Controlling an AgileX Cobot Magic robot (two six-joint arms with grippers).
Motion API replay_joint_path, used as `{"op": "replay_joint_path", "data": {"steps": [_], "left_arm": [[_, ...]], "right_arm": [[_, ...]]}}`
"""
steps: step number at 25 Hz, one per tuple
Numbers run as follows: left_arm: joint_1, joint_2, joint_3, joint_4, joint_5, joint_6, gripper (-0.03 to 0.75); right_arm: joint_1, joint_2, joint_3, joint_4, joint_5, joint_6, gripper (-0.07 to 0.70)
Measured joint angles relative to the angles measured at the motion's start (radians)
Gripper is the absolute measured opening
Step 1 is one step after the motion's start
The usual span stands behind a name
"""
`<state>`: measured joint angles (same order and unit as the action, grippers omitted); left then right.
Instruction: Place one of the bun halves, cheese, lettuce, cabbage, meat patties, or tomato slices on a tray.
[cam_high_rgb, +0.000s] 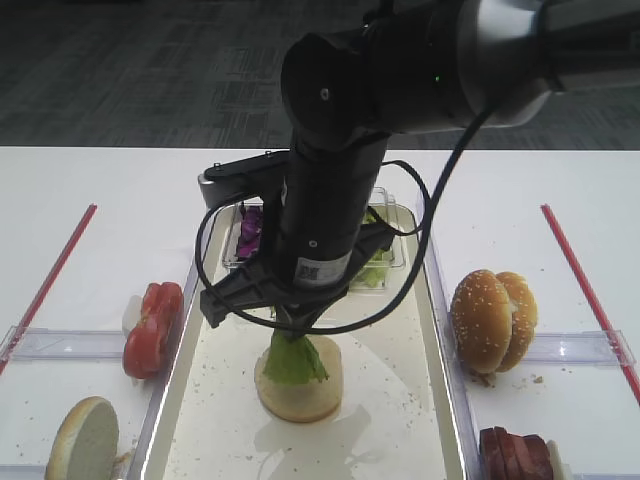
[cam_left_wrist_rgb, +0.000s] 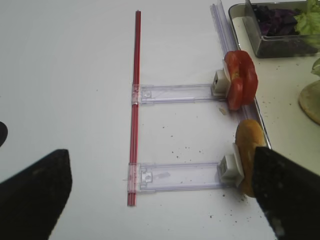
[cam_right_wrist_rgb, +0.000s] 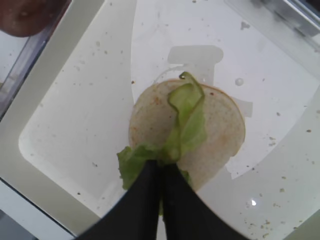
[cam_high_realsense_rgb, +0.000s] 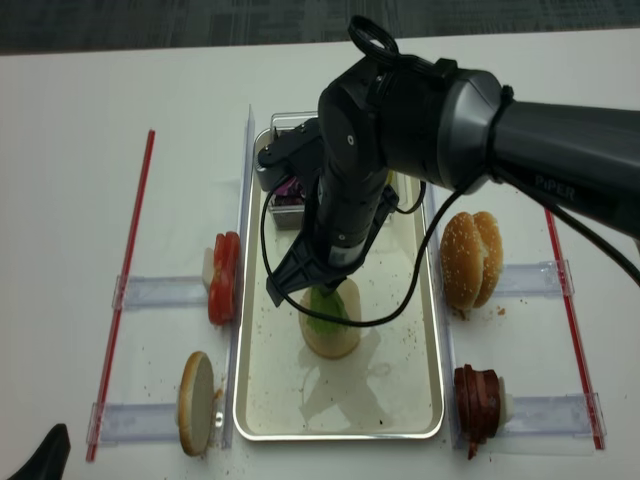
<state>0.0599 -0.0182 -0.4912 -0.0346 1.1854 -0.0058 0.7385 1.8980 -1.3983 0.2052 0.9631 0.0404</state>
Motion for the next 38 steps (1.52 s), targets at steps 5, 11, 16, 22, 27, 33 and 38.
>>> {"op": "replay_joint_path", "data": {"steps": [5, 11, 16, 22, 27, 33, 38], "left_arm": [[0.000, 0.000, 0.000, 0.000, 0.000, 0.000, 0.671], [0.000, 0.000, 0.000, 0.000, 0.000, 0.000, 0.671], [0.000, 0.000, 0.000, 0.000, 0.000, 0.000, 0.671], [0.000, 0.000, 0.000, 0.000, 0.000, 0.000, 0.671], [0.000, 0.000, 0.000, 0.000, 0.000, 0.000, 0.671], [0.000, 0.000, 0.000, 0.000, 0.000, 0.000, 0.671], [0.000, 0.000, 0.000, 0.000, 0.000, 0.000, 0.671]], "right_arm": [[0.000, 0.000, 0.000, -0.007, -0.014, 0.000, 0.260], [0.000, 0.000, 0.000, -0.008, -0.014, 0.000, 0.569], [0.000, 0.000, 0.000, -0.010, -0.014, 0.000, 0.587], [0.000, 0.000, 0.000, -0.010, -0.007, 0.000, 0.587], [0.000, 0.000, 0.000, -0.032, -0.004, 0.002, 0.587], [-0.076, 0.000, 0.000, -0.044, 0.003, 0.014, 0.587], [-0.254, 0.000, -0.039, -0.044, 0.026, 0.014, 0.578]]}}
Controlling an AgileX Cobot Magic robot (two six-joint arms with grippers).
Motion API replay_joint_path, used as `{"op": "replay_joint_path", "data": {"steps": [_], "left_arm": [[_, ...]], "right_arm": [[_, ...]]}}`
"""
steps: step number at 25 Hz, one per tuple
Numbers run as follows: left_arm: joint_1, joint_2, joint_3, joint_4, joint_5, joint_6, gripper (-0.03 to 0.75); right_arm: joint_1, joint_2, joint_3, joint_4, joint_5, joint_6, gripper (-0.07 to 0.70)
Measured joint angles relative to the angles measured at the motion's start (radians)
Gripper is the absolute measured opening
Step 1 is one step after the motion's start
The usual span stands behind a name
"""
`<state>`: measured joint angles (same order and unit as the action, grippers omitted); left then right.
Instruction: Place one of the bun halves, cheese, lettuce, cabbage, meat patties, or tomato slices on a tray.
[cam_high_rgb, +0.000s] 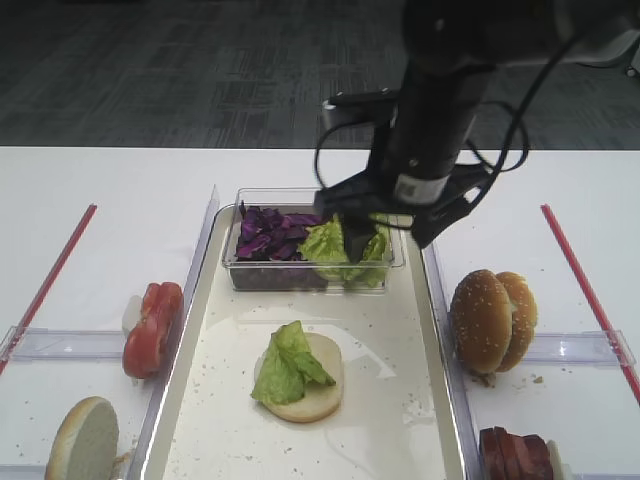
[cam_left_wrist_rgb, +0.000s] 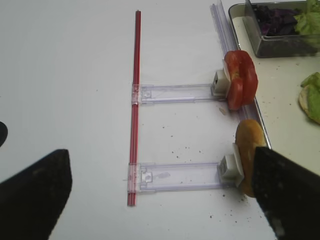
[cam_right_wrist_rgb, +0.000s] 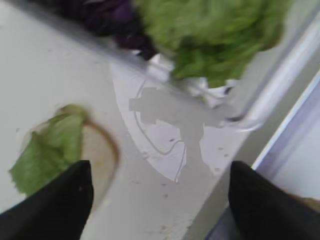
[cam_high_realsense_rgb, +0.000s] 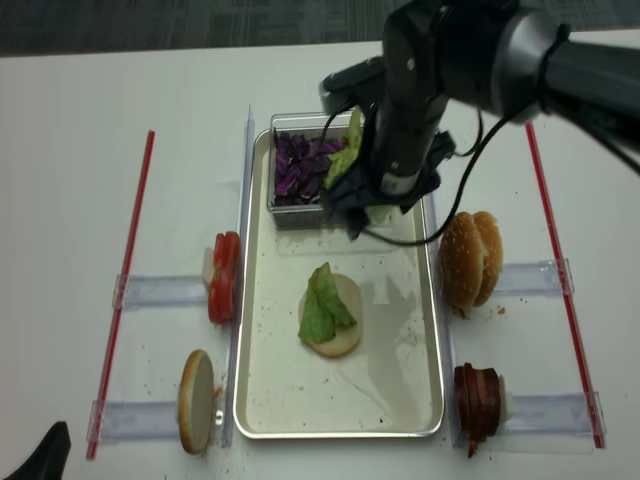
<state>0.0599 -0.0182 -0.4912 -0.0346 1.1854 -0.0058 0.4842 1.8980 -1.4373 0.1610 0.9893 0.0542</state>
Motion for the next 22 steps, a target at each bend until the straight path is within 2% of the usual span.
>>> {"op": "replay_joint_path", "data": {"steps": [6, 11, 16, 22], "left_arm": [[0.000, 0.000, 0.000, 0.000, 0.000, 0.000, 0.671], [0.000, 0.000, 0.000, 0.000, 0.000, 0.000, 0.671], [0.000, 0.000, 0.000, 0.000, 0.000, 0.000, 0.671], [0.000, 0.000, 0.000, 0.000, 0.000, 0.000, 0.671]], "right_arm": [[-0.241, 0.000, -0.127, -0.017, 0.069, -0.038, 0.575], [-0.422, 0.000, -0.172, -0.031, 0.127, -0.054, 0.575], [-0.517, 0.000, -0.172, -0.034, 0.167, -0.076, 0.573], [-0.531, 0.000, -0.172, -0.041, 0.182, -0.086, 0.572]]}}
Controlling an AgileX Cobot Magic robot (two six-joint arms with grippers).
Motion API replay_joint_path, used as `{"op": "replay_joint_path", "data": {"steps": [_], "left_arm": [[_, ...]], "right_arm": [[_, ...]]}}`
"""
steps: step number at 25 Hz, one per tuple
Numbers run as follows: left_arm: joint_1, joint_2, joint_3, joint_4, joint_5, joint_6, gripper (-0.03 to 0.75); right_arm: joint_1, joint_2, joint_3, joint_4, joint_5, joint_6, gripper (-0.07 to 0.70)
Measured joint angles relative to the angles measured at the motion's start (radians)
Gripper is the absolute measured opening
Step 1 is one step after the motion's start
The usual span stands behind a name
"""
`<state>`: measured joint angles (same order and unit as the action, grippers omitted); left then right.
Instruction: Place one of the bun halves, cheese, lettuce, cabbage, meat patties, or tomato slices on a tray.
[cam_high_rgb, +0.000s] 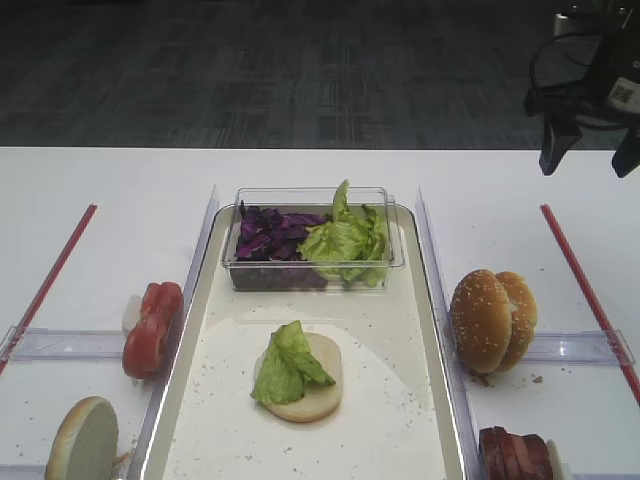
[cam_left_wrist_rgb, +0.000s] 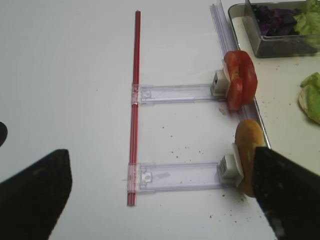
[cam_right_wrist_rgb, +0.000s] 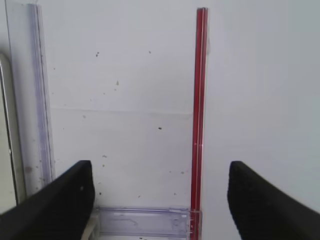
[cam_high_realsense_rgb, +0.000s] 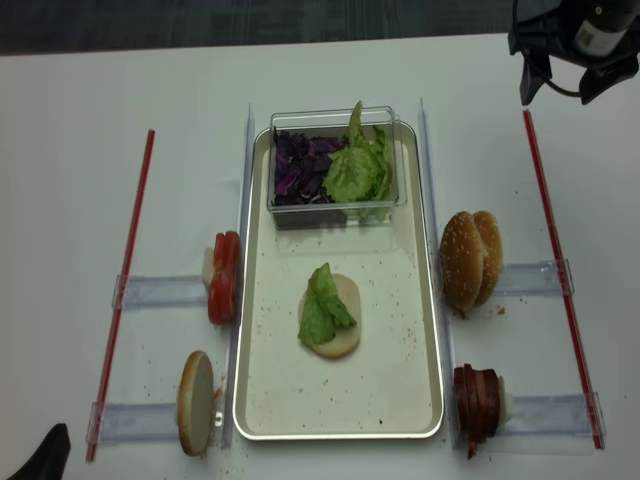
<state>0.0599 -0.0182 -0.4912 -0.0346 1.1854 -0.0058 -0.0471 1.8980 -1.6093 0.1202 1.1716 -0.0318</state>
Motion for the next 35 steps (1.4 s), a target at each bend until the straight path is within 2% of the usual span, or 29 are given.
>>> {"op": "replay_joint_path", "data": {"steps": [6, 10, 14, 21, 24, 30, 35], "left_arm": [[0.000, 0.000, 0.000, 0.000, 0.000, 0.000, 0.671], [0.000, 0.000, 0.000, 0.000, 0.000, 0.000, 0.671], [0.000, 0.000, 0.000, 0.000, 0.000, 0.000, 0.671], [0.000, 0.000, 0.000, 0.000, 0.000, 0.000, 0.671], [0.000, 0.000, 0.000, 0.000, 0.000, 0.000, 0.671], [0.000, 0.000, 0.000, 0.000, 0.000, 0.000, 0.671], [0.000, 0.000, 0.000, 0.000, 0.000, 0.000, 0.671]], "right_arm": [[0.000, -0.009, 0.015, 0.002, 0.047, 0.000, 0.572], [0.000, -0.070, 0.103, 0.002, 0.046, 0.000, 0.571], [0.000, -0.169, 0.256, 0.002, 0.006, 0.000, 0.571], [0.000, -0.436, 0.620, 0.002, -0.117, -0.007, 0.571], [0.000, -0.561, 0.773, 0.002, -0.152, -0.010, 0.571], [0.000, -0.799, 0.969, 0.002, -0.164, -0.012, 0.562], [0.000, -1.004, 1.063, 0.000, -0.159, -0.013, 0.543]]}}
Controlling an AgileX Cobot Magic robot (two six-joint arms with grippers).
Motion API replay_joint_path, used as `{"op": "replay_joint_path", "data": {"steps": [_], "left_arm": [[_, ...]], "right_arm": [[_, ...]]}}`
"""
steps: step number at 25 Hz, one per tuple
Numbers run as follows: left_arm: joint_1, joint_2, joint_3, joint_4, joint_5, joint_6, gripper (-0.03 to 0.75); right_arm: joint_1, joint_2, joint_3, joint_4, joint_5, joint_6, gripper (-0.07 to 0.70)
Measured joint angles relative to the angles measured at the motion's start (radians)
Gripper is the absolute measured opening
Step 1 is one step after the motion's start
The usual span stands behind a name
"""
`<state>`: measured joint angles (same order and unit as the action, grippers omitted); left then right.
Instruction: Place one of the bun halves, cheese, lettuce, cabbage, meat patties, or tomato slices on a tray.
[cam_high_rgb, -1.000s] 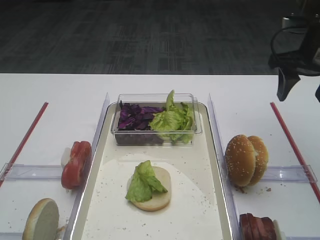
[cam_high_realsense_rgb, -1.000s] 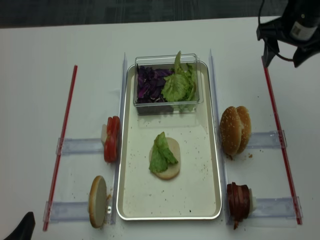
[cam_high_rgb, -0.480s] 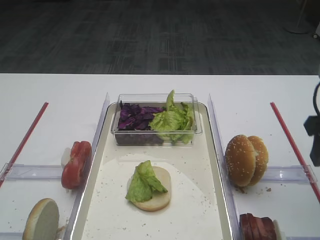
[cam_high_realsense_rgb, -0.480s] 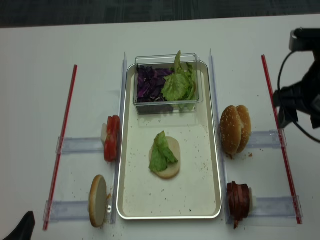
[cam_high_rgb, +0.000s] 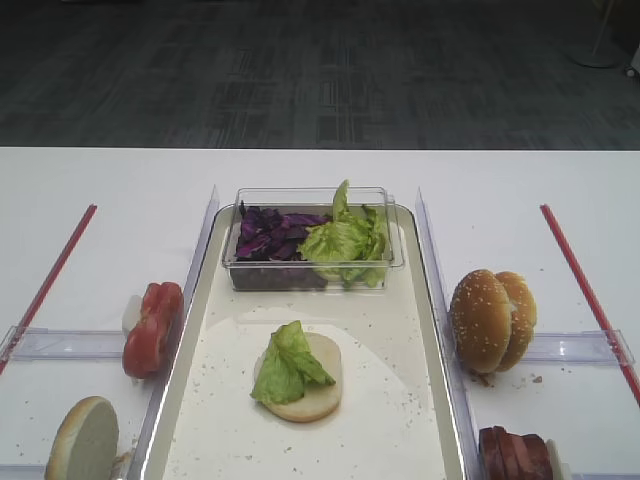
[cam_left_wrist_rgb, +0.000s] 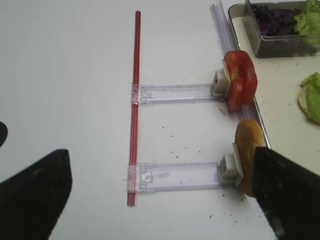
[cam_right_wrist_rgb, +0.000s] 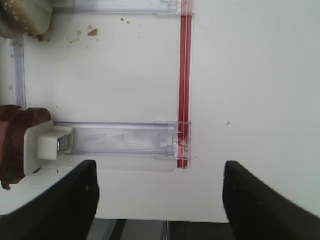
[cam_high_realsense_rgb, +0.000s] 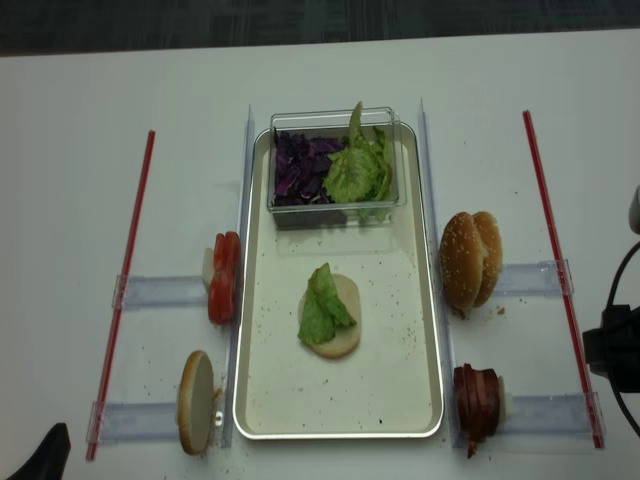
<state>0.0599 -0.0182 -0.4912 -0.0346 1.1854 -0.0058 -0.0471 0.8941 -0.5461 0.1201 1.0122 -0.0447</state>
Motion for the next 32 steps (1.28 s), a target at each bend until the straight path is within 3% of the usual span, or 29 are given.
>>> {"op": "replay_joint_path", "data": {"steps": [9, 23, 32], "left_arm": [[0.000, 0.000, 0.000, 0.000, 0.000, 0.000, 0.671], [0.000, 0.000, 0.000, 0.000, 0.000, 0.000, 0.671], [0.000, 0.000, 0.000, 0.000, 0.000, 0.000, 0.671]], "right_arm": [[0.000, -0.319, 0.067, -0.038, 0.078, 0.010, 0.541], [0.000, -0.853, 0.067, -0.046, 0.108, 0.023, 0.580], [0.000, -0.910, 0.067, -0.050, 0.114, 0.023, 0.660]]}}
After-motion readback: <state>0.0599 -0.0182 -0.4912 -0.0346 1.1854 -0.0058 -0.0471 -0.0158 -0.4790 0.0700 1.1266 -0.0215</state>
